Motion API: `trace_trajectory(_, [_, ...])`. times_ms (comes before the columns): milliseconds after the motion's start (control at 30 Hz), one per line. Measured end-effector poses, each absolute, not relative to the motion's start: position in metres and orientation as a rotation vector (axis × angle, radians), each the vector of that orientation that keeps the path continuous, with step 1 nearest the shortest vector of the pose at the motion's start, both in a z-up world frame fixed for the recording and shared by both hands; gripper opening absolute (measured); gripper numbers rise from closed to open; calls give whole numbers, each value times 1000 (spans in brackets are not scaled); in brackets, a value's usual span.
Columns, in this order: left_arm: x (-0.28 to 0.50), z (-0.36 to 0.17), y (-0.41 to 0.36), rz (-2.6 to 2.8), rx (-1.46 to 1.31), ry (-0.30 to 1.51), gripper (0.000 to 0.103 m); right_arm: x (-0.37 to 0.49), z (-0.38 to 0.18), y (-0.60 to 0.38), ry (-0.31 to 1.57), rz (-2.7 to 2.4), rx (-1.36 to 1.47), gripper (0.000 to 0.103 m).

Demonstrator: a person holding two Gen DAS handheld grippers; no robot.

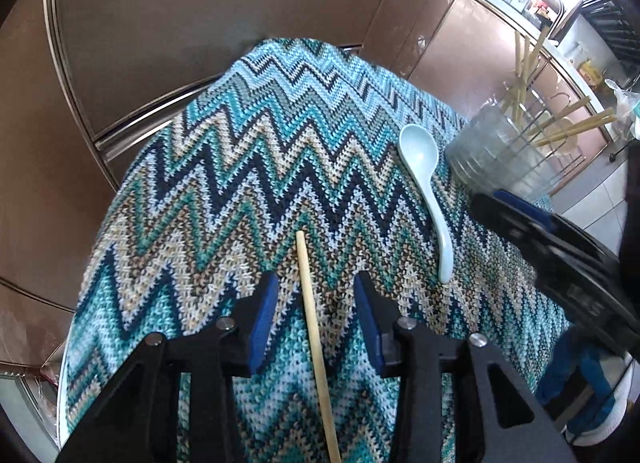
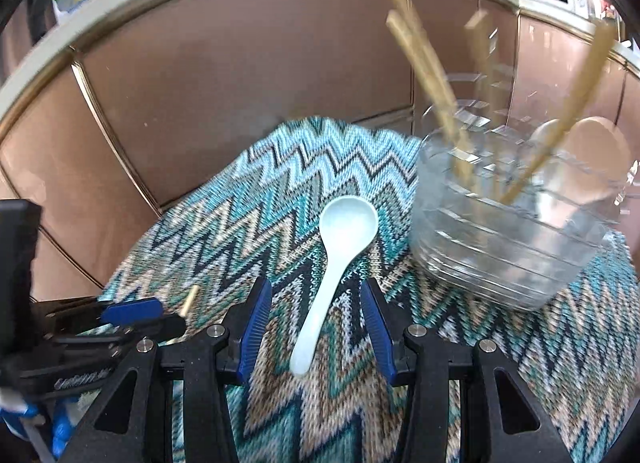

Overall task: Organize utensils
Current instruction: 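Close the left tool on the last chopstick while the right tool grasps the white spoon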

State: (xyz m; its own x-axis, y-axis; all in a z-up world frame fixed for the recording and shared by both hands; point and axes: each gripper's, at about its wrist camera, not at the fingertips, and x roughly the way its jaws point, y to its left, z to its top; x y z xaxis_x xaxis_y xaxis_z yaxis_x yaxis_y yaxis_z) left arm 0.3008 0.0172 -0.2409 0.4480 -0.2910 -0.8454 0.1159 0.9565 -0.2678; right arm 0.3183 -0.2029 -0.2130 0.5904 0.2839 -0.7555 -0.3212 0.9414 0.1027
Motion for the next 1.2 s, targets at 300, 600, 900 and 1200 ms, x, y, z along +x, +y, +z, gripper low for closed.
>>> trace_trajectory(300, [312,-251,17,-267,-180,1117,26,353,-252,-200,994,358,-22,33])
trace_trajectory(600, [324,-260,17,-254,-198,1139,10,352,-256,-210,1012,398,10,16])
trace_trajectory(900, [320,-262,21,-249,-212,1132,7,309,-259,-220,1065,464,28,12])
trace_trajectory(1200, [316,-259,20,-249,-204,1135,7,267,-243,-220,1047,533,-33,34])
